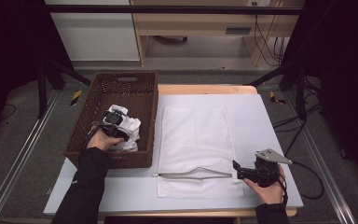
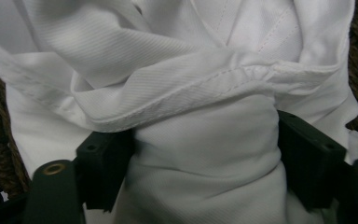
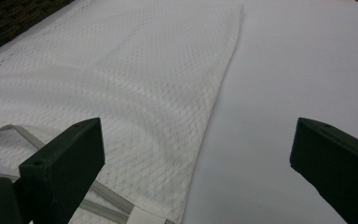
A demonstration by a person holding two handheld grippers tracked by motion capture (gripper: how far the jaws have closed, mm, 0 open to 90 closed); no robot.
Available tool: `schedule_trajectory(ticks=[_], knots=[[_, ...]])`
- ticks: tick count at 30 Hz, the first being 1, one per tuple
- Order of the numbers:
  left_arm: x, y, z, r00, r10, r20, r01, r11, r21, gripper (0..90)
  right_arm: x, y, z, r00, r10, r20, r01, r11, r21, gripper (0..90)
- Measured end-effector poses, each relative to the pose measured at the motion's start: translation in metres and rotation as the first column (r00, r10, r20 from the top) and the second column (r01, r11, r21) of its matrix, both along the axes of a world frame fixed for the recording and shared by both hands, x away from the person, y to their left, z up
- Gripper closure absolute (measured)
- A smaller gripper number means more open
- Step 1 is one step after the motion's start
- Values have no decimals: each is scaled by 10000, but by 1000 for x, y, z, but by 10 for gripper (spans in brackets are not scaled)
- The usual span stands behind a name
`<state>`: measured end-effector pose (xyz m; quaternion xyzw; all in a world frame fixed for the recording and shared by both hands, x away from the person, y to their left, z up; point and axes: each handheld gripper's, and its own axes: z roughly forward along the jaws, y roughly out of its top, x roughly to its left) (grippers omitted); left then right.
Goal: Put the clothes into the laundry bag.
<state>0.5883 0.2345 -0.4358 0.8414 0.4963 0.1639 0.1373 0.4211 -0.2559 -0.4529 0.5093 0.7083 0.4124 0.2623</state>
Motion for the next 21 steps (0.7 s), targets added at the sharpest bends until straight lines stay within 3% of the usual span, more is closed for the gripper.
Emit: schedule_trajectory(ticks=[11, 17, 19, 21], knots=[[-2, 5, 6, 10000, 46, 33, -46, 10000, -30, 571, 0, -1, 0, 10000, 85, 1, -85, 9999, 131, 60], [-5, 6, 11, 9997, 5, 249, -5, 10000, 2, 625, 0, -1, 0, 9999, 114, 7, -114, 9999, 128, 62], [-6, 8, 16, 9990, 62, 433, -56, 9999, -154, 630, 0, -1, 0, 9999, 147, 40, -148, 9998, 129, 63], [-9, 13, 25, 9960, 111, 891, -51, 9977, -678, 644, 0, -4, 2, 9999, 84, 131, -87, 9998, 167, 66]])
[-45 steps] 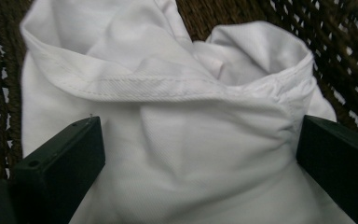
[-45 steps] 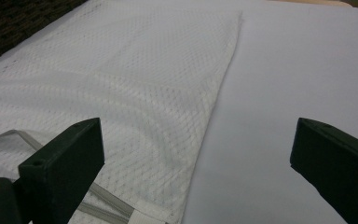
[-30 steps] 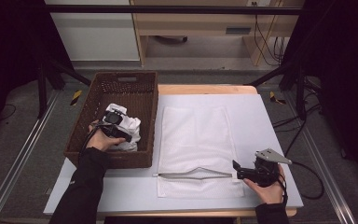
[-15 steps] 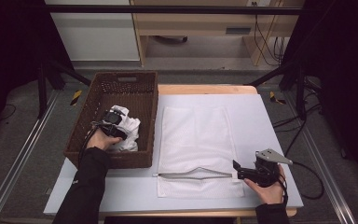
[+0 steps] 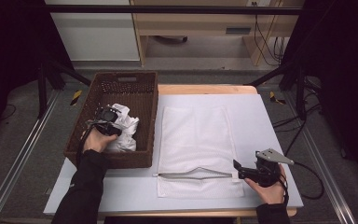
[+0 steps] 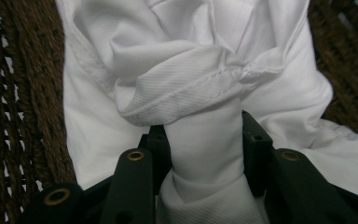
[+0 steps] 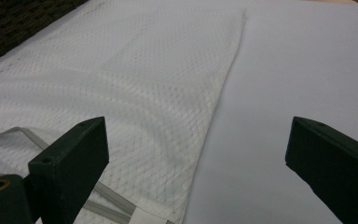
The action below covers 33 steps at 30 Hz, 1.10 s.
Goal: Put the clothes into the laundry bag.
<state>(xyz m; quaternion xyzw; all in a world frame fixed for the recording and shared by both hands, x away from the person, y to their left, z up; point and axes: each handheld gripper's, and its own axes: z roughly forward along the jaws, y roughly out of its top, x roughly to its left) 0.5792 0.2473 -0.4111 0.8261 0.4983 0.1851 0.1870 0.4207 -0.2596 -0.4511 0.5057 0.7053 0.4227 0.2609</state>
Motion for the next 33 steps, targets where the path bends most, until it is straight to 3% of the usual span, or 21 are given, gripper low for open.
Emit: schedule_trajectory(ticks=[1, 2, 5, 6, 7, 8, 10, 15, 16, 17, 19, 20, 21, 22, 23, 27, 28, 29, 31, 32, 33], knots=[[0, 0, 0, 10000, 0, 0, 0, 10000, 0, 648, 0, 0, 0, 10000, 0, 0, 0, 10000, 0, 66], [-3, 4, 7, 9990, 67, 443, -47, 9990, -436, 653, 0, -1, 0, 10000, -53, 38, 53, 10000, 51, 67], [-5, 9, 15, 9958, 275, 870, -188, 9949, -989, 660, 0, -1, 0, 10000, -56, 7, 56, 10000, 53, 67], [-8, 14, 22, 9897, 332, 1394, -143, 9909, -1340, 662, 0, -1, 0, 10000, -42, 14, 42, 10000, 28, 67], [-8, 14, 22, 9897, 332, 1394, -143, 9909, -1340, 664, 0, -1, 0, 10000, -42, 14, 42, 10000, 28, 67], [-12, 19, 30, 9832, 370, 1789, -79, 9870, -1606, 666, 0, -1, -1, 10000, -27, 33, 27, 10000, -5, 67], [-13, 21, 34, 9805, 444, 1915, -96, 9839, -1786, 668, 0, -1, -1, 10000, -42, 33, 42, 10000, 20, 67], [-21, 26, 57, 9600, 619, 2731, 92, 9678, -2515, 669, 0, -2, 0, 10000, -79, 27, 79, 10000, 58, 68], [-25, 26, 65, 9517, 654, 3000, 215, 9605, -2776, 669, -1, -1, 0, 10000, -64, 31, 63, 10000, 68, 68], [-25, 26, 65, 9517, 654, 3000, 215, 9605, -2776, 669, -1, -1, 0, 10000, -64, 31, 63, 10000, 68, 68], [-29, 27, 75, 9399, 730, 3336, 391, 9475, -3175, 669, 0, -1, 0, 10000, -36, 30, 36, 10000, 69, 69], [-34, 28, 84, 9261, 840, 3679, 563, 9332, -3549, 669, 0, -1, 0, 10000, -37, 30, 37, 10000, 52, 68], [-34, 28, 84, 9261, 840, 3679, 563, 9332, -3549, 669, 0, -1, 0, 10000, -37, 30, 37, 10000, 52, 68], [-40, 28, 94, 9092, 906, 4063, 684, 9303, -3604, 669, 0, -1, 0, 10000, -71, 23, 71, 9999, 80, 69], [-40, 28, 94, 9092, 906, 4063, 684, 9303, -3604, 669, 0, -1, 0, 10000, -71, 23, 71, 9999, 80, 69], [-51, 27, 113, 8730, 1076, 4757, 967, 9178, -3850, 670, -1, -1, 0, 10000, -54, 28, 53, 9999, 140, 70], [-56, 27, 122, 8569, 1122, 5031, 1123, 9119, -3947, 671, -1, -1, 0, 10000, -21, 47, 21, 9999, 127, 71], [-56, 27, 122, 8569, 1122, 5031, 1123, 9119, -3947, 672, -1, -1, 0, 10000, -21, 47, 21, 9999, 127, 71], [-62, 28, 131, 8392, 1165, 5312, 1301, 9054, -4041, 672, -1, -1, 0, 10000, -19, 43, 19, 9999, 119, 72], [-67, 29, 140, 8225, 1236, 5552, 1448, 8984, -4146, 673, 0, -1, 0, 10000, -33, 64, 33, 10000, 80, 72], [-67, 29, 140, 8225, 1236, 5552, 1448, 8984, -4146, 673, 0, -1, 0, 10000, -33, 64, 33, 10000, 80, 72]])
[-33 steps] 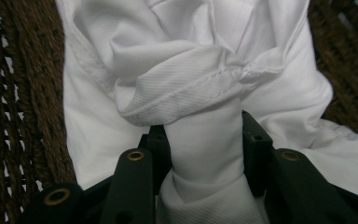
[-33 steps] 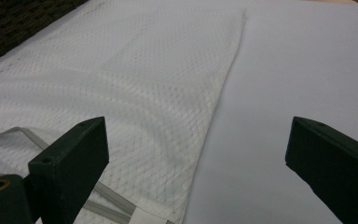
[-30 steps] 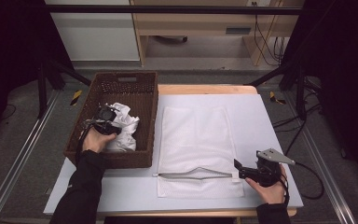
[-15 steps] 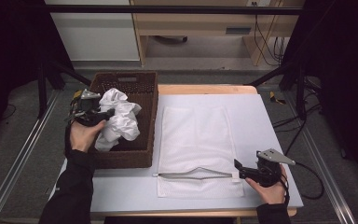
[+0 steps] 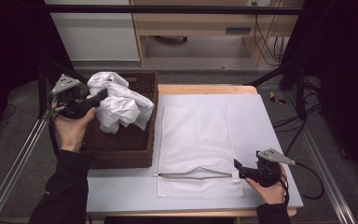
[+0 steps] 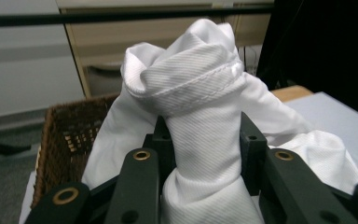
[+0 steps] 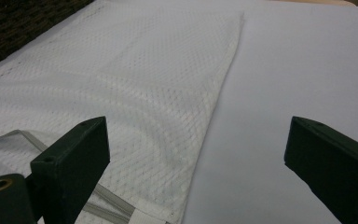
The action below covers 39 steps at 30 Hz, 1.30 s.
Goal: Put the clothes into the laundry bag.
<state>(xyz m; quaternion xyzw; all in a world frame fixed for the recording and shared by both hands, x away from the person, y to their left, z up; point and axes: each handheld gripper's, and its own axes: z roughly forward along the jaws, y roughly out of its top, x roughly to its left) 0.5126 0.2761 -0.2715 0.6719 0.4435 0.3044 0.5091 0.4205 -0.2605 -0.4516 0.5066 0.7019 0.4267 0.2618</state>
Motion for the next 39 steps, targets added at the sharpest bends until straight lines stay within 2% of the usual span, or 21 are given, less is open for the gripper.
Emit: schedule_trajectory(ticks=[6, 7, 10, 11, 15, 16, 19, 24, 25, 26, 27, 31, 34, 36, 38, 39], knots=[[-13, 7, 20, 9974, 47, 718, -3, 9981, -614, 674, 0, 0, 1, 10000, 24, 35, -24, 10000, 23, 73], [-17, 9, 27, 9952, 69, 973, 6, 9971, -760, 673, 0, 0, 1, 10000, 17, 11, -17, 10000, 36, 73], [-22, 10, 33, 9926, 94, 1212, 8, 9965, -838, 673, 0, 0, 0, 10000, 11, 32, -11, 10000, 1, 73], [-27, 10, 40, 9892, 115, 1463, 20, 9958, -918, 673, 0, 1, 0, 10000, 25, 11, -25, 10000, 44, 72], [-37, 11, 55, 9799, 71, 1994, 185, 9919, -1261, 674, -1, 0, 1, 10000, 14, 13, -14, 10000, 77, 73], [-37, 11, 55, 9799, 71, 1994, 185, 9919, -1261, 673, -1, 0, 1, 10000, 14, 13, -14, 10000, 77, 73], [-45, 9, 67, 9729, 4, 2312, 299, 9914, -1273, 673, 0, -1, 1, 10000, -24, 48, 24, 10000, 43, 73], [-59, 2, 82, 9593, -163, 2819, 578, 9886, -1394, 673, -1, 0, 1, 9999, -9, 146, 9, 10000, 41, 72], [-64, -3, 87, 9542, -242, 2982, 703, 9869, -1451, 673, -2, 0, 2, 9998, -4, 174, 3, 10000, 65, 72], [-64, -3, 87, 9542, -242, 2982, 703, 9869, -1451, 673, -2, 0, 2, 9998, -4, 174, 3, 10000, 65, 72], [-67, -7, 92, 9503, -333, 3097, 835, 9851, -1501, 672, -2, -1, 3, 9997, -23, 235, 21, 10000, 94, 72], [-71, -15, 101, 9467, -484, 3183, 1006, 9836, -1497, 672, -3, -2, 5, 9996, -50, 294, 44, 9998, 196, 74], [-76, -24, 110, 9398, -637, 3357, 1182, 9824, -1445, 672, -3, -2, 6, 9994, -19, 336, 11, 9998, 220, 74], [-80, -35, 118, 9282, -862, 3620, 1423, 9811, -1312, 672, -5, -4, 9, 9990, -53, 437, 40, 9996, 286, 76], [-81, -39, 120, 9261, -937, 3656, 1502, 9802, -1293, 672, -5, -4, 9, 9988, -77, 479, 63, 9995, 303, 76], [-83, -44, 121, 9280, -1059, 3572, 1620, 9781, -1308, 672, -6, -4, 10, 9987, -81, 497, 64, 9994, 331, 77]])
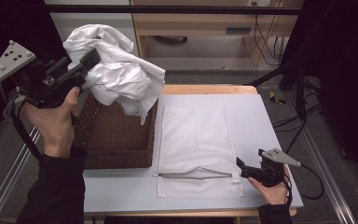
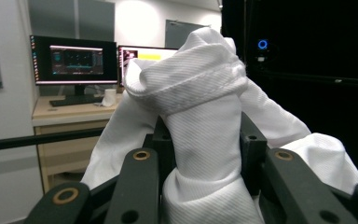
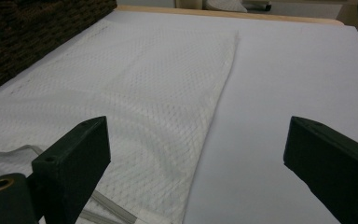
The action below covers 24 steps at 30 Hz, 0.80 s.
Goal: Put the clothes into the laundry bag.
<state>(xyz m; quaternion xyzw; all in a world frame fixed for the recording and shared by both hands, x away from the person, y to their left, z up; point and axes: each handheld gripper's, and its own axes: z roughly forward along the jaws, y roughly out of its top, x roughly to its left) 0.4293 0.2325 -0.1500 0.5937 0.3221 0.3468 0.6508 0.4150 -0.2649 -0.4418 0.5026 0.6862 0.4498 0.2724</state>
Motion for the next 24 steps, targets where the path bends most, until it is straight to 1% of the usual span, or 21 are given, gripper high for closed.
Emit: schedule_trajectory(ticks=[1, 2, 3, 7, 8, 9, 10, 11, 12, 13, 17, 19, 20, 21, 22, 24], knots=[[-1, -5, 2, 9999, -111, 56, 111, 9999, 60, 672, 0, 0, 0, 10000, 16, 15, -16, 10000, -1, 77], [-3, -15, 7, 9997, -228, 106, 227, 9997, 134, 672, -1, -1, 1, 10000, 14, 47, -14, 10000, -19, 77], [-3, -15, 7, 9997, -228, 106, 227, 9997, 134, 672, -1, -1, 1, 10000, 14, 47, -14, 10000, -19, 77], [-5, -37, 15, 9978, -613, 250, 606, 9978, 268, 672, -2, -3, 3, 9999, -32, 113, 31, 10000, 68, 78], [-4, -49, 16, 9964, -814, 256, 806, 9963, 314, 672, -2, -5, 3, 9999, -55, 156, 53, 9999, 120, 78], [-4, -49, 16, 9964, -814, 256, 806, 9963, 314, 672, -2, -5, 3, 9999, -55, 156, 53, 9999, 120, 78], [-2, -61, 17, 9945, -1008, 271, 997, 9943, 371, 672, -2, -7, 4, 9997, -111, 223, 109, 9999, 100, 77], [-2, -61, 17, 9945, -1008, 271, 997, 9943, 371, 671, -2, -7, 4, 9997, -111, 223, 109, 9999, 100, 77], [0, -73, 15, 9926, -1196, 221, 1187, 9923, 364, 672, -3, -8, 4, 9998, -131, 172, 128, 9998, 169, 77], [0, -73, 15, 9926, -1196, 221, 1187, 9923, 364, 671, -3, -8, 4, 9998, -131, 172, 128, 9998, 169, 77], [5, -95, 10, 9879, -1551, 91, 1546, 9871, 412, 671, -3, -12, 5, 9996, -151, 253, 148, 9998, 123, 78], [8, -108, 5, 9852, -1712, 0, 1710, 9841, 482, 671, -4, -14, 6, 9997, -105, 220, 101, 9997, 206, 78], [11, -114, 2, 9853, -1710, 30, 1705, 9837, 574, 671, -4, -15, 6, 9997, -126, 207, 121, 9997, 228, 78], [12, -120, -2, 9839, -1784, -52, 1784, 9820, 628, 670, -5, -17, 7, 9996, -131, 232, 125, 9996, 246, 78], [14, -127, -6, 9808, -1937, -210, 1946, 9790, 610, 670, -5, -19, 8, 9995, -218, 232, 211, 9994, 283, 77], [20, -139, -16, 9768, -2102, -400, 2124, 9751, 643, 670, -5, -20, 7, 9993, -235, 290, 228, 9995, 237, 77]])
